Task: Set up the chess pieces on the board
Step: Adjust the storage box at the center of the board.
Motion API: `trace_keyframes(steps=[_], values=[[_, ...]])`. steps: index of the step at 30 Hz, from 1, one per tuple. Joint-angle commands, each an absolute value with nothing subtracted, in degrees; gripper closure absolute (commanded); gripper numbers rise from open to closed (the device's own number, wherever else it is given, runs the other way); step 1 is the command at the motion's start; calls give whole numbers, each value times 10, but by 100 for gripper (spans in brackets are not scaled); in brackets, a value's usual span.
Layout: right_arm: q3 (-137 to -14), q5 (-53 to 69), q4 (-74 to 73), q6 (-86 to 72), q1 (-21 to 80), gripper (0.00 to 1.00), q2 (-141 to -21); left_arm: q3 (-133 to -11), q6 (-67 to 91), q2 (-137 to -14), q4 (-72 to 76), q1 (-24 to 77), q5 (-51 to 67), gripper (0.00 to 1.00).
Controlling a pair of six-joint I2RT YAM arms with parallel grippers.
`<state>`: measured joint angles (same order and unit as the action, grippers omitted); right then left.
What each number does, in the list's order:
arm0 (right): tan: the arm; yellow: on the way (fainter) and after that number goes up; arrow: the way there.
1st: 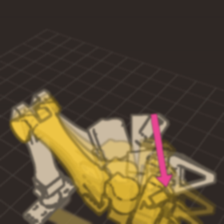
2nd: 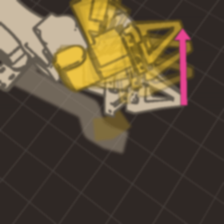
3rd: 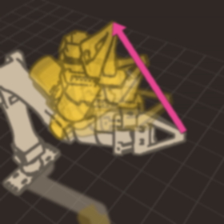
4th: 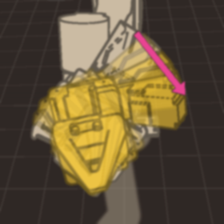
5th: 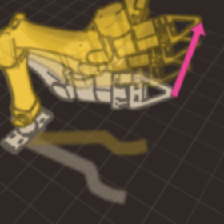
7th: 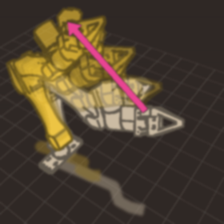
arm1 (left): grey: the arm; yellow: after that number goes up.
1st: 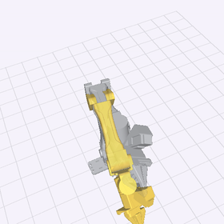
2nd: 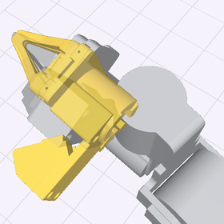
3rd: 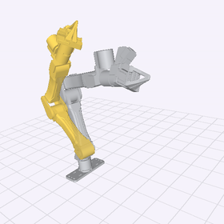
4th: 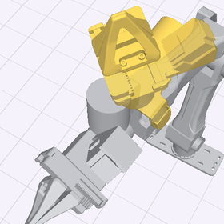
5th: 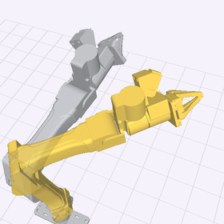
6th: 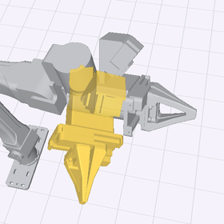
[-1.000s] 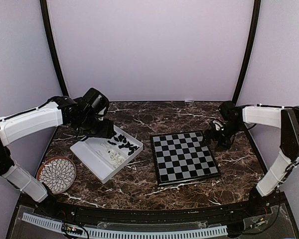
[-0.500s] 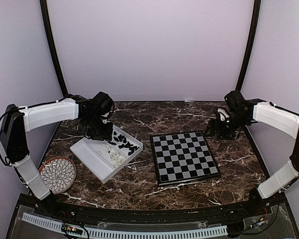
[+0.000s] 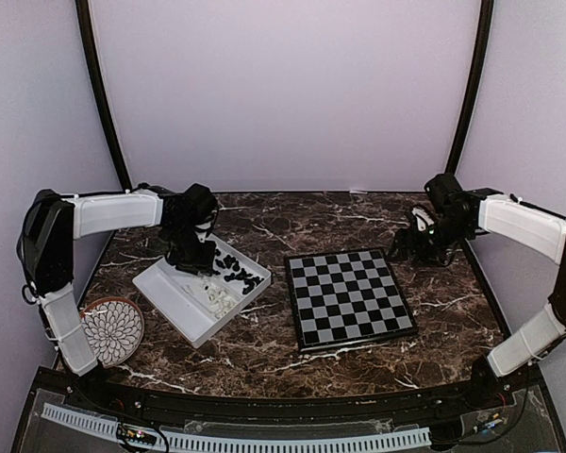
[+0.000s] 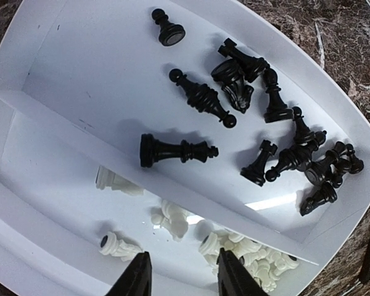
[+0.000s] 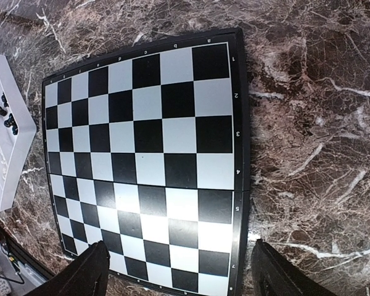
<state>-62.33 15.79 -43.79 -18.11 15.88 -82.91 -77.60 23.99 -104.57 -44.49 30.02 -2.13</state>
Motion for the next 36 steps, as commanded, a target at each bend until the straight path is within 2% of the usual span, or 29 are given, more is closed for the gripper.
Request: trace_keyframes(steps=[1, 4, 19, 23, 26, 28, 36], values=[[-632, 152, -438, -178, 163, 19, -822, -768, 204, -1055, -422, 286, -6, 58], [-634, 153, -436, -179, 163, 19, -831, -765, 187, -1064, -406, 279, -2, 57], [-658, 152, -432, -181, 163, 20, -867, -792, 145, -1116, -391, 259, 41, 76], [-670, 152, -432, -179, 163, 20, -878, -793, 143, -1110, -407, 259, 47, 73], [-674, 153, -430, -179, 163, 20, -883, -770, 139, -1070, -400, 259, 48, 65], [-673, 154, -427, -180, 163, 20, -886, -758, 135, -1047, -393, 259, 43, 63], [-669, 163, -419, -184, 162, 21, -893, -722, 123, -1003, -368, 259, 46, 61]])
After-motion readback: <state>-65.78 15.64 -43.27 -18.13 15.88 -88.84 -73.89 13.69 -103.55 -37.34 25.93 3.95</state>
